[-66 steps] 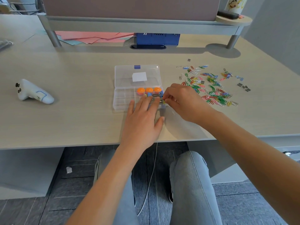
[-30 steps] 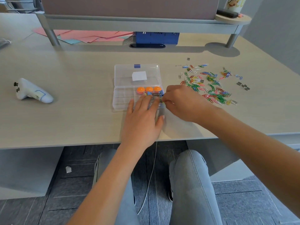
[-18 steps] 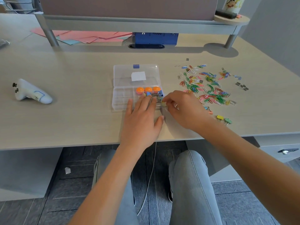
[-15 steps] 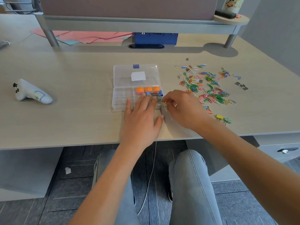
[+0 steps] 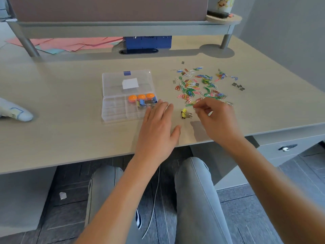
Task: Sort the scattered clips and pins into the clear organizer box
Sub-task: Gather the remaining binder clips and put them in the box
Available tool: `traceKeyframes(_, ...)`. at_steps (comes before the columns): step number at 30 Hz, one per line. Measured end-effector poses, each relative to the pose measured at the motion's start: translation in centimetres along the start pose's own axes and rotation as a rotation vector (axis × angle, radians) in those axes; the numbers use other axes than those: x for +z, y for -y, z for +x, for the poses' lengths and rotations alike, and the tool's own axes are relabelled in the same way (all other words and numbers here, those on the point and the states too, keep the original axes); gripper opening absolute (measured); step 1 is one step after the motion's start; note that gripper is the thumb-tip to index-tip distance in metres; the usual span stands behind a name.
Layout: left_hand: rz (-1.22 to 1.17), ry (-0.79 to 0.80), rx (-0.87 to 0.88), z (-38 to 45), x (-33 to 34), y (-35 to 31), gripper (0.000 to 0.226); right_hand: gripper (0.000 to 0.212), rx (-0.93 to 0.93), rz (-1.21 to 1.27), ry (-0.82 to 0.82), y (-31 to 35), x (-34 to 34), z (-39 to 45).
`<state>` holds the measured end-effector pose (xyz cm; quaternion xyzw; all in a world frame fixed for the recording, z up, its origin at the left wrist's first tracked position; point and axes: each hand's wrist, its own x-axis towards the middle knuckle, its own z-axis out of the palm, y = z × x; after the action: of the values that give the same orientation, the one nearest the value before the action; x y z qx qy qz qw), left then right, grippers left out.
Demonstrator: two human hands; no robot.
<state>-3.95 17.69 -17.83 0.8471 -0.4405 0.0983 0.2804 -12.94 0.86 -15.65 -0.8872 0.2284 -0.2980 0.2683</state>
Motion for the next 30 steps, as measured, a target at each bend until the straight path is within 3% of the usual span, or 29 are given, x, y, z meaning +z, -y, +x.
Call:
traceKeyframes(4, -0.003, 0.055, 0.035, 0.8, 1.8, -2.7, 0.057, 0.012, 0.100, -0.090, -0.052, -2.6, -2.5, -1.6)
traceKeyframes(11, 0.115, 0.033, -0.086, 2.3, 3.4, -4.0, 0.042, 0.035, 0.206, -0.225, 0.011, -6.4, -4.4, -3.2)
traceKeyframes(16, 0.127, 0.004, -0.115, 3.0, 3.7, -3.7, 0.030, 0.036, 0.204, -0.261, -0.009, -6.4, -4.3, -3.4)
traceKeyframes(30, 0.034, 0.000, -0.126, 1.1, 2.1, -2.5, 0.011, 0.012, 0.298, 0.046, -0.107, -4.5, -3.3, -3.4)
